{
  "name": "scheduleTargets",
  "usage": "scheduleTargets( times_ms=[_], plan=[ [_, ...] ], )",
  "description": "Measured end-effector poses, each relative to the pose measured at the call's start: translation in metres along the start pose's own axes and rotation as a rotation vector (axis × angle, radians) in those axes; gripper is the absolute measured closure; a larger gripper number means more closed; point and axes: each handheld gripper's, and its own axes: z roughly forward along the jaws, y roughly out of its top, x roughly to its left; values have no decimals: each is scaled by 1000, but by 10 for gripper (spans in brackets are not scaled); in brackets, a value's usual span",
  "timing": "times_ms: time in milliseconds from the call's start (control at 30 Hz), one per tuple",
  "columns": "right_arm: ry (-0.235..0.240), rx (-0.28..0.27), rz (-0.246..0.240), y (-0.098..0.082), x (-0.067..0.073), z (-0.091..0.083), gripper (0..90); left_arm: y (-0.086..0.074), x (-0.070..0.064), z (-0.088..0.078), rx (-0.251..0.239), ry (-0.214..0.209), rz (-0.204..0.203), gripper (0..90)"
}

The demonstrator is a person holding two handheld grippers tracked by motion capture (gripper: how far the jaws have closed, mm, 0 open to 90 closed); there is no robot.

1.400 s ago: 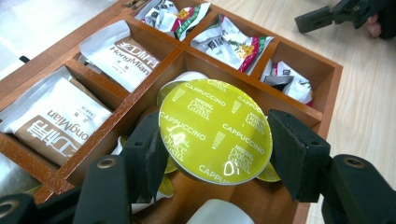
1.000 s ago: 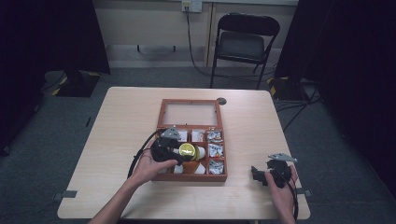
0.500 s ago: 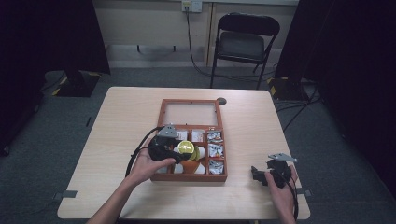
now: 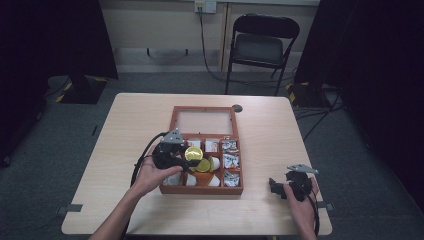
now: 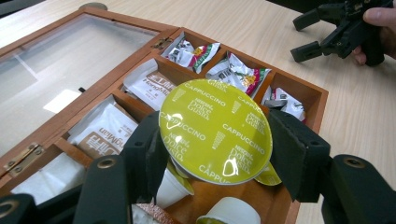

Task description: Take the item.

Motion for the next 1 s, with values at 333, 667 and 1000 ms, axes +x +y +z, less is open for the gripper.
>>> scheduleTargets(
  times_ms=[333, 667, 1000],
  plan=[
    [0, 0, 0, 0, 0, 0, 0, -2, 11, -16, -27, 18, -21, 404],
    [0, 0, 0, 0, 0, 0, 0, -5, 21, -31, -39, 55, -47, 404],
    [1, 0, 0, 0, 0, 0, 0, -8, 29, -45, -57, 81, -67, 404]
  ],
)
